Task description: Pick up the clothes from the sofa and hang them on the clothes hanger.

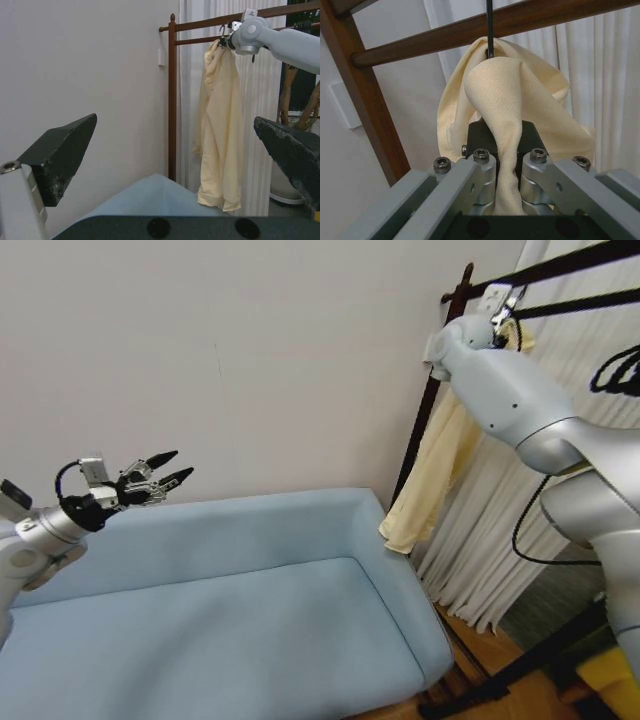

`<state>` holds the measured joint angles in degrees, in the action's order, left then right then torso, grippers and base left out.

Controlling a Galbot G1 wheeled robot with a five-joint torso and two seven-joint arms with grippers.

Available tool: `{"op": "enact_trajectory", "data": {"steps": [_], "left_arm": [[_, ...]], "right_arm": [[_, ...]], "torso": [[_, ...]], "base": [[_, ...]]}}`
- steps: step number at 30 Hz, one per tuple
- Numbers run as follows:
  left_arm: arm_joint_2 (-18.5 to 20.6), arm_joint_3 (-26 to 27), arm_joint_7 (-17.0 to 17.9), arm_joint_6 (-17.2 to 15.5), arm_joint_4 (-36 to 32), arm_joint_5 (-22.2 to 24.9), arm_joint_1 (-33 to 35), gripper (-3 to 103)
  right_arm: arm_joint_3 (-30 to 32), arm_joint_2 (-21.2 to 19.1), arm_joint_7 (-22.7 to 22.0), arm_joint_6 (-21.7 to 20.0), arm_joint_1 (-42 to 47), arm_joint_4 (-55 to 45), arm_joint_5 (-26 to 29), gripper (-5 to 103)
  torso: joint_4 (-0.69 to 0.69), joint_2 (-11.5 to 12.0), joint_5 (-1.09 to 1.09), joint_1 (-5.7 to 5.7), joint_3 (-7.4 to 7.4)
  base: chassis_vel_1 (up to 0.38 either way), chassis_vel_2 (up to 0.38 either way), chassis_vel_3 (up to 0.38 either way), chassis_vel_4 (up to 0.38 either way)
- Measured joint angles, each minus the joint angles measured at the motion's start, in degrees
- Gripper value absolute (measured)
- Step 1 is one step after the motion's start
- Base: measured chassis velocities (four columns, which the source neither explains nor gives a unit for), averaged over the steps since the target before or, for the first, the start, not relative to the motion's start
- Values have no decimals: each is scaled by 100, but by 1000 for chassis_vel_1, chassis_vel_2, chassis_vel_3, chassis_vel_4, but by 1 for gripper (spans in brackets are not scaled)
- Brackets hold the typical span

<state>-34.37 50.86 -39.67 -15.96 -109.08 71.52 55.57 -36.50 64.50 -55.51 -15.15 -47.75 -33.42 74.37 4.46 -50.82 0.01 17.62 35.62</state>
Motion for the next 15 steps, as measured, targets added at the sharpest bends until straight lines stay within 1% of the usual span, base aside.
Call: {"op": "enact_trajectory", "data": {"steps": [2,3,6,7,8,10,15], "left_arm": [[-123,-5,313,59,-141,-80,32,100],[-123,-5,313,59,-141,-80,32,100],[-375,-22,924,139,-380,-205,127,100],[-465,-23,1022,172,-440,-251,158,100],[-465,-23,1022,172,-440,-251,158,100],[-633,-23,1170,206,-556,-359,203,100],[-832,-23,1331,211,-661,-472,230,100]], "right_arm": [[-10,-60,68,-23,-10,46,-29,5],[-10,-60,68,-23,-10,46,-29,5],[-10,-106,78,-52,-7,39,-32,5],[-10,-115,76,-62,-6,35,-31,5],[-10,-115,76,-62,-6,35,-31,5],[-15,-151,73,-116,-23,21,-6,5],[-38,-174,100,-213,-116,122,44,5]], "torso": [[1,0,2,0,0],[1,0,2,0,0],[3,0,1,0,0],[1,0,1,0,0],[1,0,1,0,0],[-2,0,-1,0,0],[1,0,-1,0,0]], "base": [[0,0,0,0],[0,0,0,0],[0,0,0,0],[0,0,0,0],[0,0,0,0],[0,0,0,0],[0,0,0,0]]}}
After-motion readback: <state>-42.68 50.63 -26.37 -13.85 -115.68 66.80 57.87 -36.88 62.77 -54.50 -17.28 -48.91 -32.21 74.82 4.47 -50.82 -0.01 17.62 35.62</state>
